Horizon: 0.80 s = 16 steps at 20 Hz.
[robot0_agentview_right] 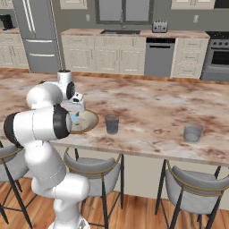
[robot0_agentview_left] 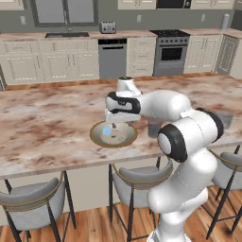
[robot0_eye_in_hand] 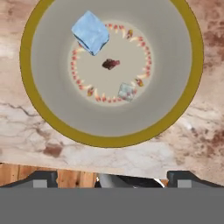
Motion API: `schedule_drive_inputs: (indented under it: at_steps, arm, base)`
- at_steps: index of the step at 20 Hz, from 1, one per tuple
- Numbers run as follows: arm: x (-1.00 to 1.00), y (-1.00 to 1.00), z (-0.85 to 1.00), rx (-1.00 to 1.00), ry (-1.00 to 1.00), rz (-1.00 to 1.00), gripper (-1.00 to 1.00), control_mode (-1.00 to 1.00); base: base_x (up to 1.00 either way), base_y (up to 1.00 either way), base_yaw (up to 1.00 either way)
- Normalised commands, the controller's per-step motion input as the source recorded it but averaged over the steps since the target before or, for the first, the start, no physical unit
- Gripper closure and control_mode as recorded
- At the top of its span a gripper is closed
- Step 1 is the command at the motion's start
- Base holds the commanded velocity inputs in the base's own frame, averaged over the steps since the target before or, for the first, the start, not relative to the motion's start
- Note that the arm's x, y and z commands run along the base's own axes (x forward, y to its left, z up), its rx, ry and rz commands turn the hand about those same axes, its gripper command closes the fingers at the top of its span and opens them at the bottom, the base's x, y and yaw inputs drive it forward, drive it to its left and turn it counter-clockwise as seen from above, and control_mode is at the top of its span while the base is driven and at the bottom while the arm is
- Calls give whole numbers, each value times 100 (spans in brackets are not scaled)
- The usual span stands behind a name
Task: There are four ice cubes in the ice bowl. Place two ice cubes in each glass of water.
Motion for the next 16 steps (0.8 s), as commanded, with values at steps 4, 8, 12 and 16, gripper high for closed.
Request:
schedule_drive_inputs:
  at_steps: [4,8,12,16]
  arm:
    - [13,34,-22,-5,19,0,-100,-100]
    - [0,-3,-28,-13,7,0,-100,-100]
    - [2,-31,-23,-13,6,-4,-100,-100]
    - [10,-31,-13,-3,10,-13,-100,-100]
  base:
    - [0,0,0]
    - [0,0,0]
    - [0,0,0]
    - [0,0,0]
